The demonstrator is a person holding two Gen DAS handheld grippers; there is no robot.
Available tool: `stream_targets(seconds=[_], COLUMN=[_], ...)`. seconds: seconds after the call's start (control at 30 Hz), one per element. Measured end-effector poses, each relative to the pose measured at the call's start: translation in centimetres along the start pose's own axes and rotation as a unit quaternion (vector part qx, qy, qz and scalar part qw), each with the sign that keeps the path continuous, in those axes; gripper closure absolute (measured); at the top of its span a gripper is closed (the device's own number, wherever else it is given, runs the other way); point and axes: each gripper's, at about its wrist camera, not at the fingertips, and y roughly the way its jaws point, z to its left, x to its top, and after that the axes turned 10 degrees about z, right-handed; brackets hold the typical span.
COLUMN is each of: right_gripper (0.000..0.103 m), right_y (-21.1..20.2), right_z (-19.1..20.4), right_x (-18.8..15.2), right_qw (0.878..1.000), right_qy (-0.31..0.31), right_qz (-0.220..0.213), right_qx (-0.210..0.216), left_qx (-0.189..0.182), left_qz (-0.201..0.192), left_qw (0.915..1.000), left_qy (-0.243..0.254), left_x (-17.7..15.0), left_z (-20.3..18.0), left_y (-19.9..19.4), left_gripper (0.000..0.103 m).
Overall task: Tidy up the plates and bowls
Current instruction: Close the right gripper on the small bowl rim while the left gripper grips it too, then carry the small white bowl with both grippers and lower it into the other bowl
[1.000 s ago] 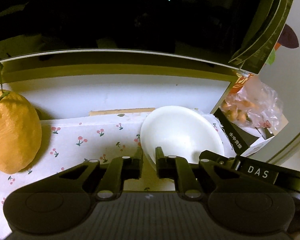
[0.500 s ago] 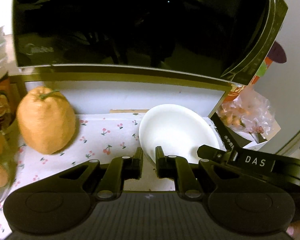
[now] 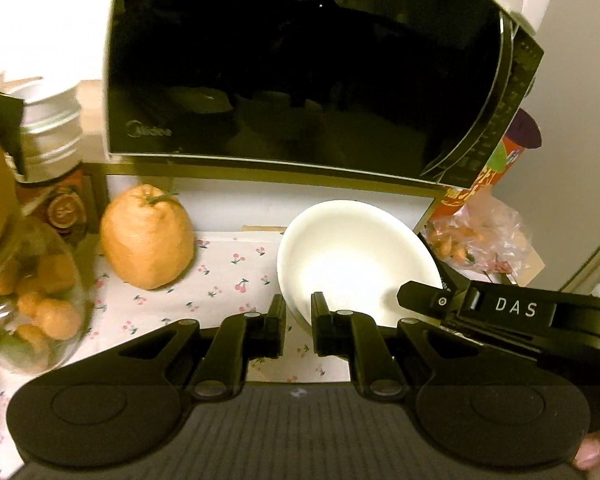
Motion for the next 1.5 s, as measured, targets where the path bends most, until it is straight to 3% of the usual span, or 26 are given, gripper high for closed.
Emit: stream_targets(seconds=[0.73,1.5], right_gripper=[0.088,0.087], right_y=[-3.1,-0.3], right_z=[4.8,7.8], right_x=[-5.0,-8.9], right_qw=[0.999,0.995], right_qy=[-0.049,-0.070], right_qz=[0.022,0.066], right_qx=[0.010,0.008], left_qx=[0.007,0.015], left_qz=[-0.002,0.021], left_qw=[0.9985,0.9956], left_qy=[-0.054,-0.090], left_x=[-4.7,-7.5], left_z=[3.0,7.3], left_y=[-5.8,-7.0], left_gripper=[0.092,0.091])
